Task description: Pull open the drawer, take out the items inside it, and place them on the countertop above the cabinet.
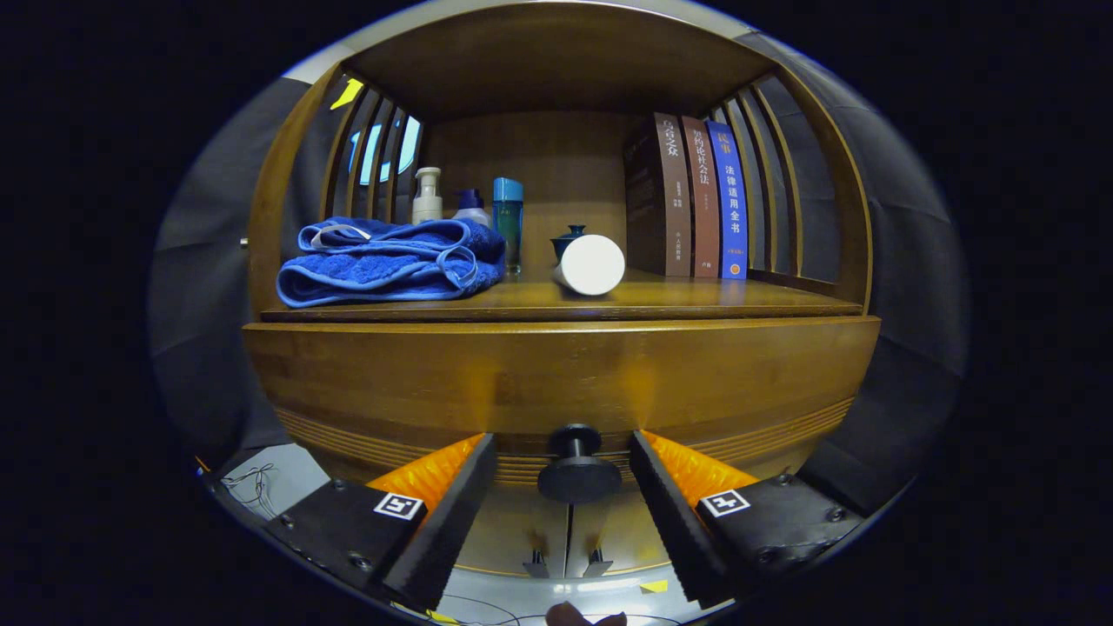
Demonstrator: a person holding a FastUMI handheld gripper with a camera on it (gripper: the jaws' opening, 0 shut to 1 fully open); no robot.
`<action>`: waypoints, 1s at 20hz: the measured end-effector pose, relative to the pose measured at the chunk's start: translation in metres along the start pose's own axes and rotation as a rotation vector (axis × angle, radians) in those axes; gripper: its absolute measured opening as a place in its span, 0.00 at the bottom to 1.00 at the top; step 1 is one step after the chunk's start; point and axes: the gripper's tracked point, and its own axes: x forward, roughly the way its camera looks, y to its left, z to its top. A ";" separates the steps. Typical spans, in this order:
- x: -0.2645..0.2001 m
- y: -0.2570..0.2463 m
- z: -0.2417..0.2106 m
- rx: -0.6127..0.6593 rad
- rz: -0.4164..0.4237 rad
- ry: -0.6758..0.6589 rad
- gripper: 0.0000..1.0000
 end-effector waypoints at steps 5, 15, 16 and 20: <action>0.008 0.003 0.001 0.000 -0.001 0.005 1.00; -0.012 0.001 0.036 -0.058 0.020 -0.068 1.00; -0.021 0.000 0.048 -0.063 0.022 -0.088 1.00; -0.058 0.003 0.101 -0.062 0.041 -0.154 1.00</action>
